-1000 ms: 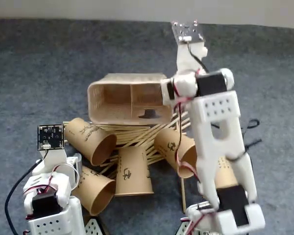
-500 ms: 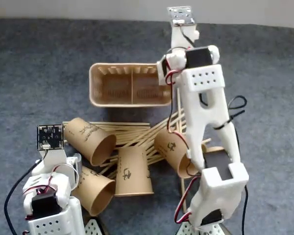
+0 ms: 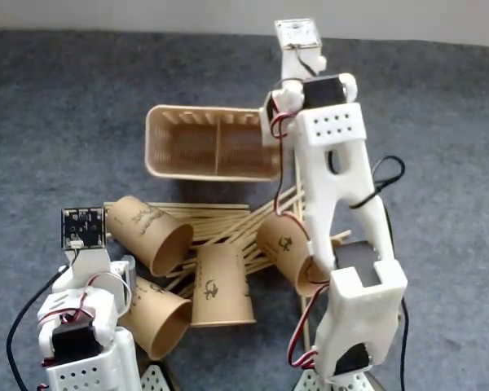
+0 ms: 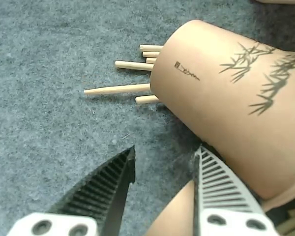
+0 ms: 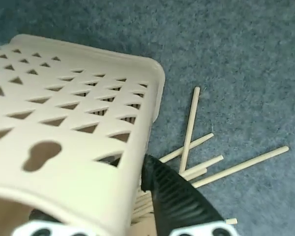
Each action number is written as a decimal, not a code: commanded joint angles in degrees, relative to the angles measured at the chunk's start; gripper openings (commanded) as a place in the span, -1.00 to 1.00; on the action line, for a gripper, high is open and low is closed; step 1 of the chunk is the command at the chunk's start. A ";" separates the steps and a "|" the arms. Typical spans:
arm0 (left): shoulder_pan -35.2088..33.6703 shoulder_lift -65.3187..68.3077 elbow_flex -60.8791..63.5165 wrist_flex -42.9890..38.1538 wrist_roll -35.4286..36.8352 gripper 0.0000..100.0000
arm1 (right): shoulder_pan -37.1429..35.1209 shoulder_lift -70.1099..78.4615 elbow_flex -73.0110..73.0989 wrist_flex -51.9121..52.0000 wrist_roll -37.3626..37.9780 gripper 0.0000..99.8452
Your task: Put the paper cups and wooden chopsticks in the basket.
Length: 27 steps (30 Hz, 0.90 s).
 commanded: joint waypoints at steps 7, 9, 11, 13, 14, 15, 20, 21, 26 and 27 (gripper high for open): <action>-0.48 -0.22 -0.31 -0.88 0.35 -0.60 | -1.45 -6.20 -3.38 7.78 0.18 -0.99; -0.48 -0.22 -0.31 -0.88 0.35 -0.60 | -1.45 -6.46 -3.38 8.48 0.35 -0.99; -0.48 -0.22 0.13 -0.88 0.35 -0.60 | -1.54 -6.46 -3.38 8.75 1.32 -0.99; -0.48 -0.22 0.22 -0.88 0.35 -0.60 | -1.54 -6.11 -3.38 8.31 1.76 -0.98; -0.48 -0.22 0.22 -0.88 0.35 -0.60 | -1.54 -6.11 -3.38 8.22 1.76 -0.98; -0.48 -0.22 0.22 -0.88 0.35 -0.60 | -1.45 -6.11 -3.38 7.87 1.76 -0.97; -0.48 -0.22 0.22 -0.88 0.35 -0.60 | -1.71 -6.46 -5.14 6.11 1.76 -0.67; -0.48 -0.22 0.22 -0.88 0.35 -0.60 | -1.71 -6.46 -6.37 6.02 1.76 -0.62; -0.48 -0.22 0.22 -0.88 0.35 -0.60 | -2.07 -6.55 -12.35 5.93 1.76 -0.58; -0.48 -0.22 0.22 -0.88 0.35 -0.60 | -2.51 -6.55 -13.49 5.93 1.76 -0.58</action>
